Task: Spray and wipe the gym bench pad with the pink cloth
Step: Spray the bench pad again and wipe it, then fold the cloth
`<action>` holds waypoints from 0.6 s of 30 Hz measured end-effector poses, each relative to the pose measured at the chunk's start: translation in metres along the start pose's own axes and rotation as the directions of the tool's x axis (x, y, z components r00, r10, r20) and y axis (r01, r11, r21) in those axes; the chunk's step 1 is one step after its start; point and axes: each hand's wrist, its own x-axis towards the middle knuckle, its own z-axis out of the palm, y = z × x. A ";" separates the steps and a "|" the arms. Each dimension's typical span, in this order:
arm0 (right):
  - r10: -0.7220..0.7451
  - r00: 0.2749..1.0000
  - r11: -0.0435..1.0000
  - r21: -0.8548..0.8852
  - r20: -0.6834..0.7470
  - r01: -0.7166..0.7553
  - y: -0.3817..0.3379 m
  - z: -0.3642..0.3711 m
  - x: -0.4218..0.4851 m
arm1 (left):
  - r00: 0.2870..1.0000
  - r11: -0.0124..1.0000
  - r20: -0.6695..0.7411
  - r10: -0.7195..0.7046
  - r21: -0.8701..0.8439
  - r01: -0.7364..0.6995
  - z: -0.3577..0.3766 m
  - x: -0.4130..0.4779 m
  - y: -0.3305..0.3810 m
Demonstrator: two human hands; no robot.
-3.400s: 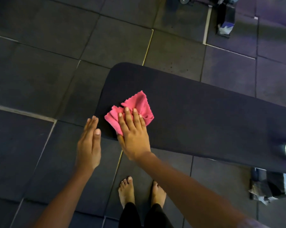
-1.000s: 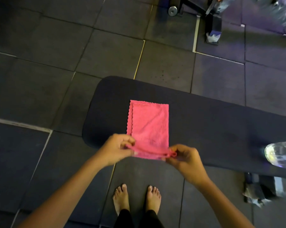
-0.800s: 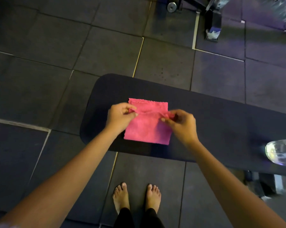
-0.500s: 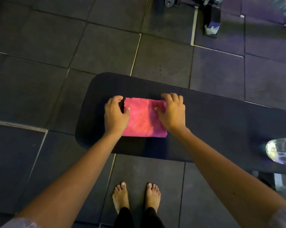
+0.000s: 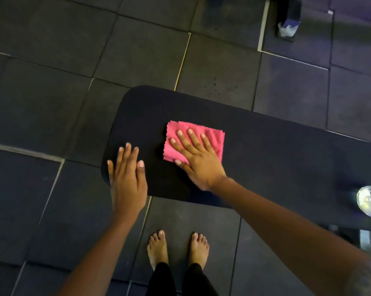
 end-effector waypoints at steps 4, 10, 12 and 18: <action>0.079 0.997 0.993 0.089 -0.004 -0.078 -0.037 0.012 -0.004 | 0.999 1.000 0.035 0.004 0.030 -0.005 -0.009 -0.007 -0.017; 0.058 0.998 0.953 0.295 0.038 -0.067 -0.098 0.020 0.000 | 1.000 0.998 0.018 -0.017 -0.060 0.018 -0.028 -0.002 -0.044; 0.167 0.985 0.747 0.646 0.048 -0.158 -0.110 0.002 0.010 | 0.999 0.993 -0.018 -0.036 -0.109 0.034 -0.033 0.002 -0.048; 0.428 0.901 0.229 0.972 -0.063 -0.041 -0.107 -0.073 0.061 | 0.996 0.978 -0.068 -0.056 -0.207 0.040 -0.044 0.010 -0.046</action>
